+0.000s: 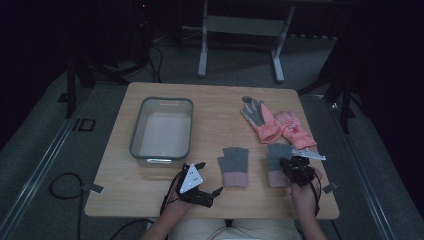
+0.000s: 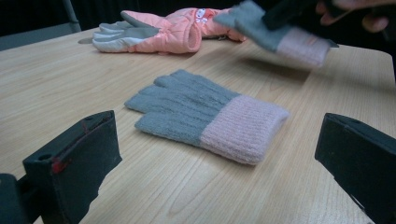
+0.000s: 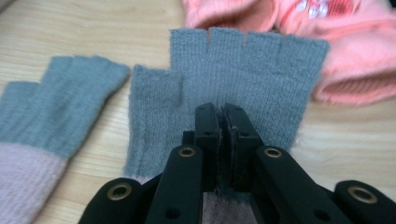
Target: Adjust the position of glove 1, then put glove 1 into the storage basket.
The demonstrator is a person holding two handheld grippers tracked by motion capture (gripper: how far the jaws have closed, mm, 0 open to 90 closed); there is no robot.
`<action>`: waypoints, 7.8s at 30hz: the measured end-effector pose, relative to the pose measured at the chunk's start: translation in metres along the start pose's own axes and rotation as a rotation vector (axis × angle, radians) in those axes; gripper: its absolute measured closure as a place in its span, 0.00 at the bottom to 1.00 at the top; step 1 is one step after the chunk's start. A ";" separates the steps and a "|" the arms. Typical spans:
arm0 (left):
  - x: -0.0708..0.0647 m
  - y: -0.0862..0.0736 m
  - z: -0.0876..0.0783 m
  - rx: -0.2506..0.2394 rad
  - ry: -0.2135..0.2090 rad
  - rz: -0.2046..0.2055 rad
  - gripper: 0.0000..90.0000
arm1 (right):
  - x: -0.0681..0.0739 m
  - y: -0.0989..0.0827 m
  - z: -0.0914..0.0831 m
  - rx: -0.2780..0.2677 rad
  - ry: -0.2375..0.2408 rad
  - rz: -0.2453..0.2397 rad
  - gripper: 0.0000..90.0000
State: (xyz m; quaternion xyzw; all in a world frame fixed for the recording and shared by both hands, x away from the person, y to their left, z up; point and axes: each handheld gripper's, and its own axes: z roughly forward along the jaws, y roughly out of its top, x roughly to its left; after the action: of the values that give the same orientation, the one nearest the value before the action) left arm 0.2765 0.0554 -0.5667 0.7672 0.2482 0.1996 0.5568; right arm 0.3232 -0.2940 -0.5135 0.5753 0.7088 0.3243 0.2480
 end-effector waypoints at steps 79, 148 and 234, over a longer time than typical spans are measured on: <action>0.000 0.000 0.000 -0.002 -0.001 -0.002 0.00 | 0.022 0.043 -0.010 -0.031 0.267 -0.145 0.95; -0.010 0.030 0.008 0.109 -0.024 0.013 0.11 | 0.067 0.049 0.020 0.037 0.418 -0.283 0.76; 0.045 0.120 0.007 0.464 -0.143 0.399 0.78 | 0.121 0.125 0.050 -0.018 0.575 -0.191 0.82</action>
State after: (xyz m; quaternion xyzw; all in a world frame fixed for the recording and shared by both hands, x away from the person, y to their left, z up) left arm 0.3356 0.0469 -0.4525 0.9194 0.0920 0.1885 0.3327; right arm 0.4150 -0.1509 -0.4515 0.3885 0.7979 0.4554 0.0713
